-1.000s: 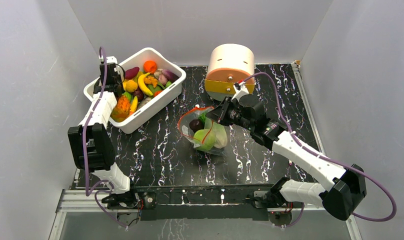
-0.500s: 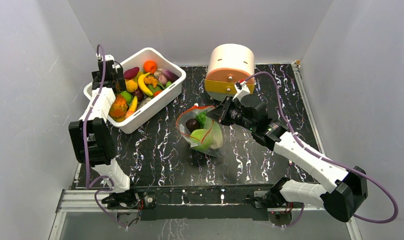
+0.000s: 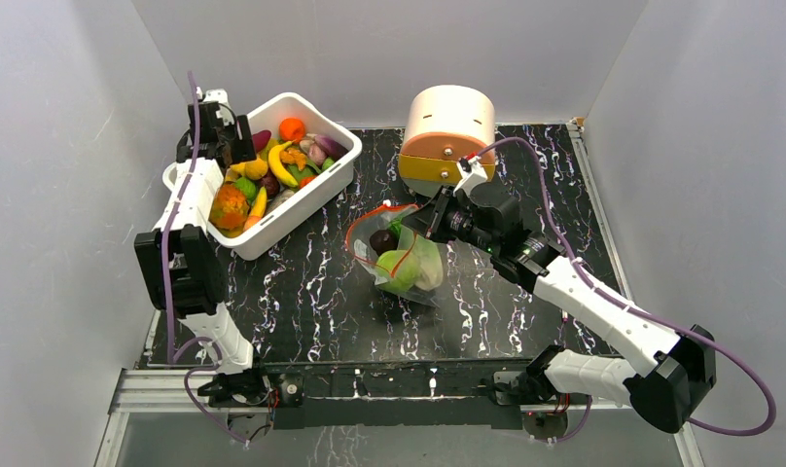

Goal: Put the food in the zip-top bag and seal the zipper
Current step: Pick up the fake vegetable from the bin.

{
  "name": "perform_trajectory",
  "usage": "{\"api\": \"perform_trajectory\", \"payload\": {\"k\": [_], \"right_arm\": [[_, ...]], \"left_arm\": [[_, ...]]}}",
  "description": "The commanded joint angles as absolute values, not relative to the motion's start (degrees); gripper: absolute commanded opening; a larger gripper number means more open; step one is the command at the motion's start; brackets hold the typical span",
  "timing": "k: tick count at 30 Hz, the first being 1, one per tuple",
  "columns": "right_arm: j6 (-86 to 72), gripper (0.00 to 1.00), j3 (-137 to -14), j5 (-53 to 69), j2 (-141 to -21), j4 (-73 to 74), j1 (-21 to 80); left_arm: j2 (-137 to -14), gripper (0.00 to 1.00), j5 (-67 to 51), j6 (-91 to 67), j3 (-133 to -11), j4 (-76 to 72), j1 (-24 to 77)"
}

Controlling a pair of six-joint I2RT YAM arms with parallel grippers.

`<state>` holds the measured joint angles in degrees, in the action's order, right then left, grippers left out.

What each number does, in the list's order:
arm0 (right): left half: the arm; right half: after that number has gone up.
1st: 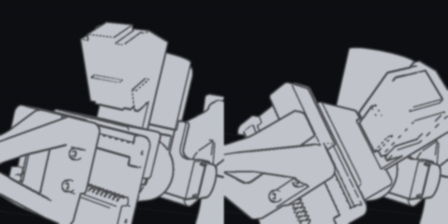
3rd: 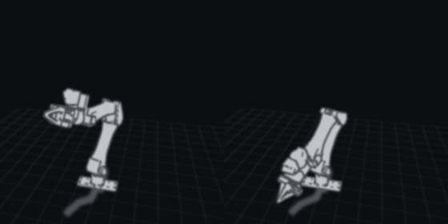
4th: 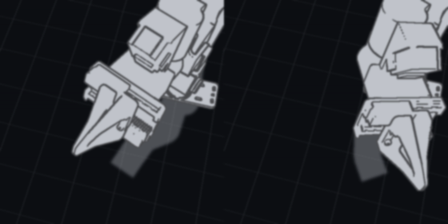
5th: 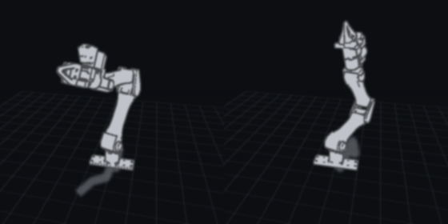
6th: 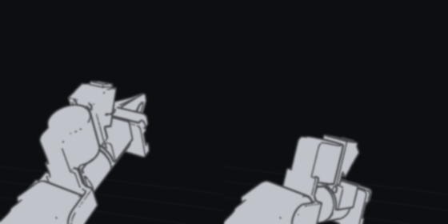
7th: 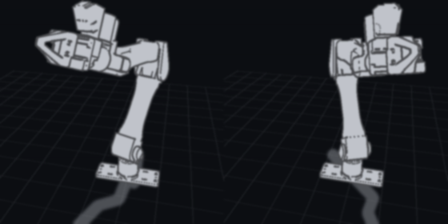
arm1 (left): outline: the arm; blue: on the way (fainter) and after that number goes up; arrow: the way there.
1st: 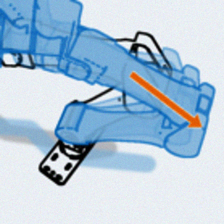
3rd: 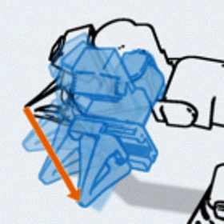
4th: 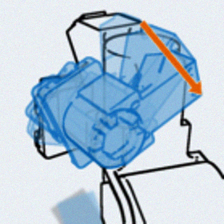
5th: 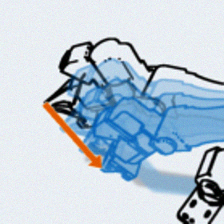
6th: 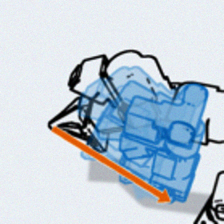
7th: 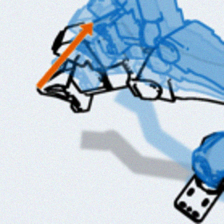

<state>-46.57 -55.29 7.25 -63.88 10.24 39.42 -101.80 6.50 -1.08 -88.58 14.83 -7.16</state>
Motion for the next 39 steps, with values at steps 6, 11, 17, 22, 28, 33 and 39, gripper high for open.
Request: {"api": "perform_trajectory", "payload": {"k": [6, 11, 17, 22, 28, 33, 39], "right_arm": [[-46.08, 0.00, -59.92, 6.98, -63.49, 6.08, 39.56], [-45.92, 0.00, -60.60, 6.41, -63.76, 6.24, 39.60], [-45.80, 0.00, -60.66, 5.98, -63.81, 6.38, 39.59], [-45.43, 0.00, -61.05, 6.02, -64.23, 6.56, 39.63], [-45.57, 0.00, -60.81, 5.98, -64.16, 6.35, 39.64], [-45.81, 0.00, -60.32, 5.94, -63.81, 6.02, 39.64], [-45.98, 0.00, -59.78, 5.81, -63.47, 6.06, 39.63]], "left_arm": [[-108.34, 0.64, 0.94, -0.86, -94.86, 13.19, -6.77], [-112.10, 0.71, -0.94, -1.39, -96.89, 12.62, -6.68], [-116.21, 0.74, -1.10, -1.01, -99.22, 14.04, -6.68], [-118.73, 0.74, -0.69, -0.86, -100.69, 15.25, -6.69], [-119.27, 0.62, -1.49, -0.97, -100.40, 15.32, -6.68], [-118.74, 0.51, -1.19, -1.28, -100.50, 16.25, -6.68], [-115.70, 0.47, -0.73, -2.39, -99.31, 18.22, -6.68]]}}
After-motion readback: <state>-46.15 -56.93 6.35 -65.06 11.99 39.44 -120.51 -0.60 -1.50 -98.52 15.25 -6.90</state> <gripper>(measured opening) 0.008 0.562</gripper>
